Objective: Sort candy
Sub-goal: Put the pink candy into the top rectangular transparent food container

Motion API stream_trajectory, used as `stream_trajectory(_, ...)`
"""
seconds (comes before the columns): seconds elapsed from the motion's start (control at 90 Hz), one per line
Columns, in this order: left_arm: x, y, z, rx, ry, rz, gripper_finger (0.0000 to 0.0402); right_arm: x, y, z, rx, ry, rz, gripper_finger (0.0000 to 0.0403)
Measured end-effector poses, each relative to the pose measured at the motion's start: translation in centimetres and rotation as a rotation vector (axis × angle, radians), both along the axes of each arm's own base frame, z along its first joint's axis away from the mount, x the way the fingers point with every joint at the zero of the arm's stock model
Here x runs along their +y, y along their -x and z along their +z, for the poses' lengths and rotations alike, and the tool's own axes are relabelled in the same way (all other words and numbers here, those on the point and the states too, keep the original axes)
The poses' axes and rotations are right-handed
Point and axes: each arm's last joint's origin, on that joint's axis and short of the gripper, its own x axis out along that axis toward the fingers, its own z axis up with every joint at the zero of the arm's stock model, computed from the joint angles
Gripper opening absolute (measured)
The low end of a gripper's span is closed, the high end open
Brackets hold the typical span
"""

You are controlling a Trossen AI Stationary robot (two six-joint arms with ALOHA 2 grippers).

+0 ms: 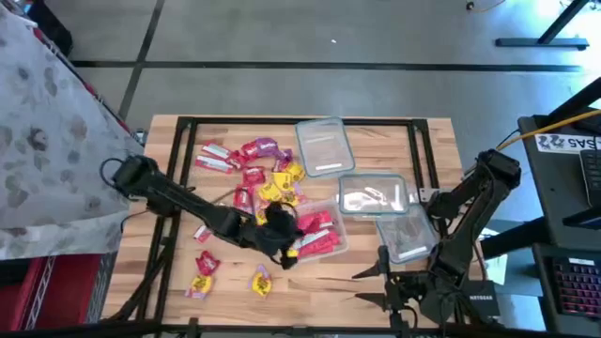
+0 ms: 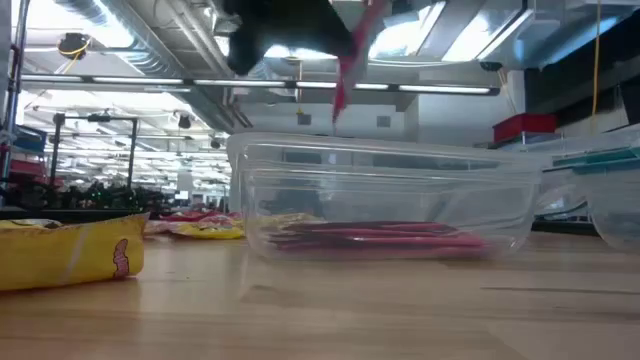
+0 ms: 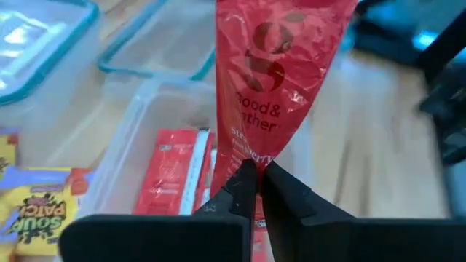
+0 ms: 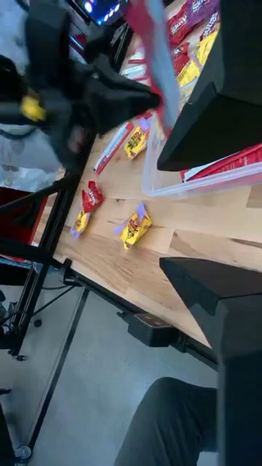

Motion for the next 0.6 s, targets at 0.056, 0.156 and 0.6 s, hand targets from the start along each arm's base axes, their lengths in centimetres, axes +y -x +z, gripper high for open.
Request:
stream_trajectory(0.056, 0.2, -0.6, -0.4, 0.055, 0.004, -0.016, 0.0001, 0.0, 0.0, 0.0, 0.000, 0.000, 0.000, 0.0193)
stream_trajectory(0.156, 1.1, -1.3, -0.8, 0.142, 0.057, 0.005, 0.0018, 0.0, 0.0, 0.0, -0.001, -0.001, 0.000, 0.0193)
stream_trajectory(0.6, 5.0, 2.7, 0.8, 0.505, 0.338, 0.123, 0.0113, 0.1, 0.1, 0.0, 0.003, -0.008, 0.004, 0.0193)
